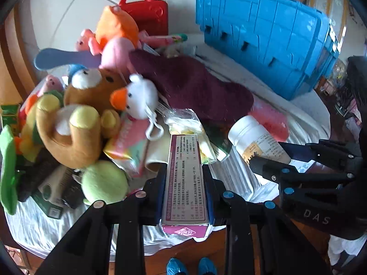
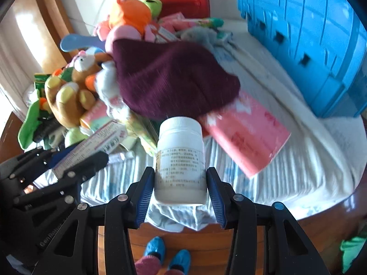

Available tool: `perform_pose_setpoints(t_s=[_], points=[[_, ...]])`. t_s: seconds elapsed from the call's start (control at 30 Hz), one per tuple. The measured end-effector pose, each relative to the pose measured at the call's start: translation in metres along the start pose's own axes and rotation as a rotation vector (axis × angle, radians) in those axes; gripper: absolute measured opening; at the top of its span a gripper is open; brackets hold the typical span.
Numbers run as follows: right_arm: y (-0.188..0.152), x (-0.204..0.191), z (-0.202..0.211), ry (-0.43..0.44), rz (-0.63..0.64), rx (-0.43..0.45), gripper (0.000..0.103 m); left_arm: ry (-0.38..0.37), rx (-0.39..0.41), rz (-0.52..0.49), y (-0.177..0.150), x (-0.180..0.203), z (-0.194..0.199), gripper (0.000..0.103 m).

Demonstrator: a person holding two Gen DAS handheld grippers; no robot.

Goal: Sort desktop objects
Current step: 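Carry the white bottle and the medicine box over the blue crate with both tools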

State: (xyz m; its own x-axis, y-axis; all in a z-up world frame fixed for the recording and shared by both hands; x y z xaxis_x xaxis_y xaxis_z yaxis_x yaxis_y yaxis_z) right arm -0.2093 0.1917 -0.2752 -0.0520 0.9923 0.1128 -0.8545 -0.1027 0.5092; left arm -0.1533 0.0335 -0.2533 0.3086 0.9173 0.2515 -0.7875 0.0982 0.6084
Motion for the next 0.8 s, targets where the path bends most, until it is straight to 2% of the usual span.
perform_pose_setpoints(t_s=[0.37,0.57,0.8], points=[[0.042,-0.008,0.062,0.005,0.009,0.127,0.045,0.034,0.128,-0.034,0.054,0.026,0.038,0.027],[0.070,-0.021,0.087,-0.003,0.007,0.179,0.045,0.051,0.164,-0.035,0.075,0.012,0.056,0.027],[0.091,-0.040,0.115,-0.023,0.021,0.234,0.045,0.034,0.212,-0.037,0.091,-0.004,0.082,0.027]])
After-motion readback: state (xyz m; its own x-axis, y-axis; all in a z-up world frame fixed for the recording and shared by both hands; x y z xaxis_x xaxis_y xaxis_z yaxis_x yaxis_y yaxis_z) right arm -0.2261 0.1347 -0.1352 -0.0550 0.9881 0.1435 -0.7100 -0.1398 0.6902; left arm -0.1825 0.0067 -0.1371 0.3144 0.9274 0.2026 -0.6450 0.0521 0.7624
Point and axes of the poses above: each gripper's, at about its wrist camera, not at the fingertips, and z roughly against the way its jaws point, x to its right, y to its top, the point moved 2 cm from there along -z, roughly the way its jaws point, and after that the axes turned 15 degrees about -y, right-handed, at the moved point
